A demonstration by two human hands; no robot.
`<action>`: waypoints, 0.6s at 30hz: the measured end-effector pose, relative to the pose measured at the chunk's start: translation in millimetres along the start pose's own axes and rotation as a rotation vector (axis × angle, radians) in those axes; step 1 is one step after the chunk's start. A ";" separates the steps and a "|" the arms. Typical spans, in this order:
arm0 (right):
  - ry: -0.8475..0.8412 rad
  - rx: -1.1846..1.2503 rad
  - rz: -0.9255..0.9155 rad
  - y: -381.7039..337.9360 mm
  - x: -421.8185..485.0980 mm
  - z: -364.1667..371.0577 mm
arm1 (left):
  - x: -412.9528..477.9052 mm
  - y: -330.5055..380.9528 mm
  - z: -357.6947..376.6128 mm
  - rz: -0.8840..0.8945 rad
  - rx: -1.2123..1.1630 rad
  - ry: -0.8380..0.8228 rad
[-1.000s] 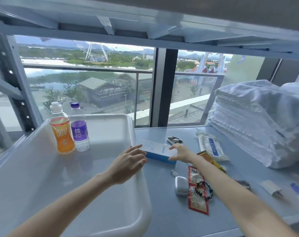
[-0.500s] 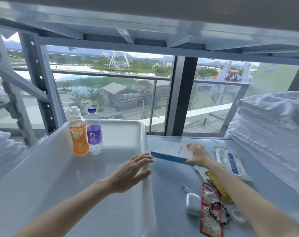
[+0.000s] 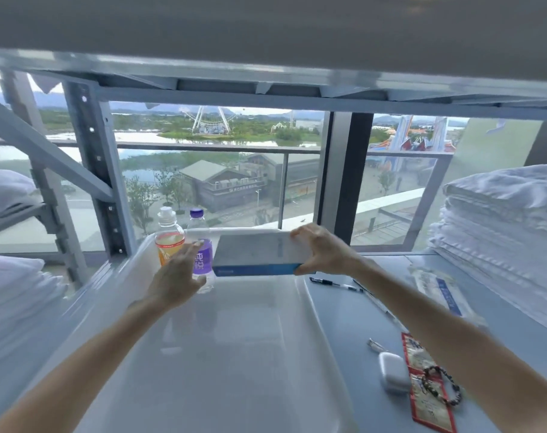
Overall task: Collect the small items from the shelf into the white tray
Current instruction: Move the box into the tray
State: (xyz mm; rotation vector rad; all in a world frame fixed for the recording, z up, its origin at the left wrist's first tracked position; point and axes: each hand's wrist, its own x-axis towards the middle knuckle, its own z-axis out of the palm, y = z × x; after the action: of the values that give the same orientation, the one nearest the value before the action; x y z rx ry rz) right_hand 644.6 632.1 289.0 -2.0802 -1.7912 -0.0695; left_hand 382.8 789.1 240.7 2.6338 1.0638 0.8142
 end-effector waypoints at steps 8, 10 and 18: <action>-0.429 -0.084 0.031 -44.5 47.2 81.5 | -28.2 -62.3 14.3 0.093 0.068 -0.327; -0.534 -0.048 0.063 -44.3 54.4 93.2 | -31.4 -65.4 18.3 0.051 0.024 -0.423; -0.478 -0.413 -0.045 -37.7 59.9 132.4 | -45.4 -57.4 57.2 0.148 0.101 -0.693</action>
State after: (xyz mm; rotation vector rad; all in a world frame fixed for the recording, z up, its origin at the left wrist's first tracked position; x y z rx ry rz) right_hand 590.8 735.2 194.0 -2.5028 -2.2583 0.0571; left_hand 353.9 801.4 153.3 2.7510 0.7298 -0.1579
